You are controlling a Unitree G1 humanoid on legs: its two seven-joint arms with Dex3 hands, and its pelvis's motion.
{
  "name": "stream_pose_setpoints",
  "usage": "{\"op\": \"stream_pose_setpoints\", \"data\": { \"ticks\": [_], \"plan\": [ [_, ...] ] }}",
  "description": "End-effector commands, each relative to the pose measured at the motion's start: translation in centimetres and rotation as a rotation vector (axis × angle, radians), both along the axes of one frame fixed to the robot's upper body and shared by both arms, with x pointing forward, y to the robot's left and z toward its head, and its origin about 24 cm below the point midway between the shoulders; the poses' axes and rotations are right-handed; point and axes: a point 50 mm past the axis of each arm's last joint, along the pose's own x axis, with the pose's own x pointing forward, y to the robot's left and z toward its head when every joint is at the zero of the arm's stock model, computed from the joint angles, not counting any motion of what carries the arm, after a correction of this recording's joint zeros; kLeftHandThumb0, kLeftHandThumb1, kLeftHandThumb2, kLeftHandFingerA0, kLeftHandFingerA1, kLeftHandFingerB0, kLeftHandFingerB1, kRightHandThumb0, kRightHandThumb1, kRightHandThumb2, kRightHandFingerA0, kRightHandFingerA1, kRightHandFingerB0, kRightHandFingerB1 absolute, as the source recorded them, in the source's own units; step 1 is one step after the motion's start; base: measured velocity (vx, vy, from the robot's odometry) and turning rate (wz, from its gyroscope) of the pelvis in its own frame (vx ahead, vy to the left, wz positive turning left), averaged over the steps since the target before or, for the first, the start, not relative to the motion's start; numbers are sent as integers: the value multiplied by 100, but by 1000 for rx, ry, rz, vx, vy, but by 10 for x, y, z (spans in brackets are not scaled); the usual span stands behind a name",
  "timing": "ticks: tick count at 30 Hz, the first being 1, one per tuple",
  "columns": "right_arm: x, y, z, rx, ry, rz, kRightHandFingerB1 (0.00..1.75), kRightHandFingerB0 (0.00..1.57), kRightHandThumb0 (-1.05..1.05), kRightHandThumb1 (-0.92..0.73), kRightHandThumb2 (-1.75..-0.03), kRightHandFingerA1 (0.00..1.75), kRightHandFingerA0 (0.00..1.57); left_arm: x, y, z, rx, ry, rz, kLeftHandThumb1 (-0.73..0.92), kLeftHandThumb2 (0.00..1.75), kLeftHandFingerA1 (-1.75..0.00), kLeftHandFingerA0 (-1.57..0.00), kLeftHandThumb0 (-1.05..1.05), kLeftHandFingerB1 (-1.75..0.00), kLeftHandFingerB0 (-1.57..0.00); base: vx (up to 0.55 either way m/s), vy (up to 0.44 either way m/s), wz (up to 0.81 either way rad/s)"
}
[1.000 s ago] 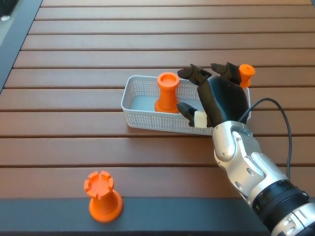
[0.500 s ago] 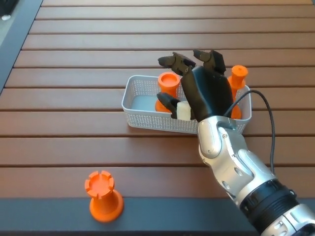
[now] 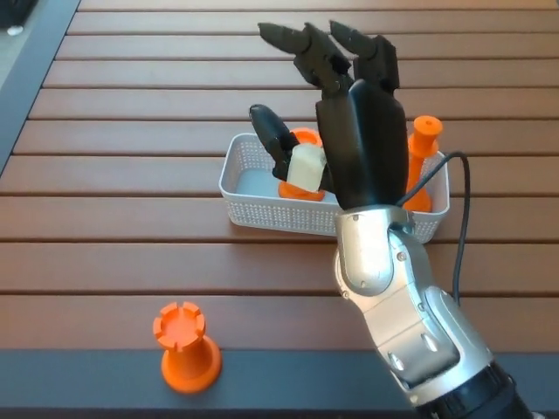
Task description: Using the right hand to place 3 different shape and weight chess pieces into a small container
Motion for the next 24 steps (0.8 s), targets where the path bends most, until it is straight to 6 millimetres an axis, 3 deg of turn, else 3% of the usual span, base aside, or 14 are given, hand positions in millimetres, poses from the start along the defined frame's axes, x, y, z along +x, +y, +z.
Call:
{"op": "stream_pose_setpoints", "data": {
  "ticks": [1, 3, 4, 5, 10, 11, 13, 14, 15, 19, 20, 23, 24],
  "plan": [
    [-46, -13, 36, -9, -98, -19, 42, 16, -44, -69, -74, 54, 0, -11, -8, -6, -92, 62, 20, 48, 125, -136, -148, -3, -135, -150, 0, 0, 0],
    [-49, -13, 38, -9, -95, -13, 42, 16, -44, -69, -74, 54, 0, -11, -8, -6, -93, 60, 23, 48, 125, -136, -148, -3, -135, -150, 0, 0, 0],
    [-70, -6, 32, 35, -34, 121, 39, 21, -48, -69, -66, 53, 0, -6, -9, -7, -79, 69, 2, 6, 165, -127, -155, -8, -123, -146, 0, 0, 0],
    [-80, -3, 31, 56, -8, 180, 39, 21, -48, -69, -66, 53, 0, -4, -9, -7, -72, 73, -7, 6, 165, -127, -155, -8, -123, -146, 0, 0, 0],
    [-87, -1, 27, 102, 72, 254, 38, 21, -47, -69, -66, 51, 1, -4, -9, -7, -105, 58, 8, 8, 167, -129, -153, -6, -123, -144, 0, 0, 0],
    [-87, -1, 17, 175, 201, 340, 34, 18, -41, -58, -80, 36, 0, 0, -10, -6, -97, 43, -9, 6, 170, -135, -150, -8, -123, -146, 0, 0, 0],
    [-90, 0, 4, 286, 384, 484, 34, 18, -41, -58, -80, 36, 0, 5, -11, -5, -85, 21, -34, 6, 170, -135, -150, -8, -123, -146, 0, 0, 0],
    [-91, 0, 4, 286, 387, 486, 34, 18, -41, -58, -80, 36, 0, 6, -11, -5, -85, 21, -34, 6, 170, -135, -150, -8, -123, -146, 0, 0, 0],
    [-89, -2, -5, 306, 489, 545, 26, 5, -44, -61, -65, 0, 0, 6, -11, -5, -77, 23, -34, 9, 163, -129, -154, -15, -124, -149, 0, 0, 0],
    [-88, -4, -17, 343, 640, 647, 26, 5, -44, -61, -65, 0, 0, 8, -10, -5, -67, 26, -34, 9, 163, -129, -154, -15, -124, -149, 0, 0, 0],
    [-86, -5, -36, 294, 732, 680, 11, 5, -63, -48, -74, 0, 0, 11, -10, -5, -74, 19, -36, 15, 157, -132, -152, -19, -127, -144, 0, 0, 0],
    [-85, -6, -44, 275, 776, 697, 11, 5, -63, -48, -74, 0, 0, 13, -10, -5, -77, 16, -36, 15, 157, -132, -152, -19, -127, -144, 0, 0, 0],
    [-86, 1, -57, 239, 839, 695, 3, 7, -77, -44, -78, 9, 0, 15, -11, -5, -66, 15, -50, 11, 161, -130, -153, -17, -126, -146, 0, 0, 0]
  ]
}}
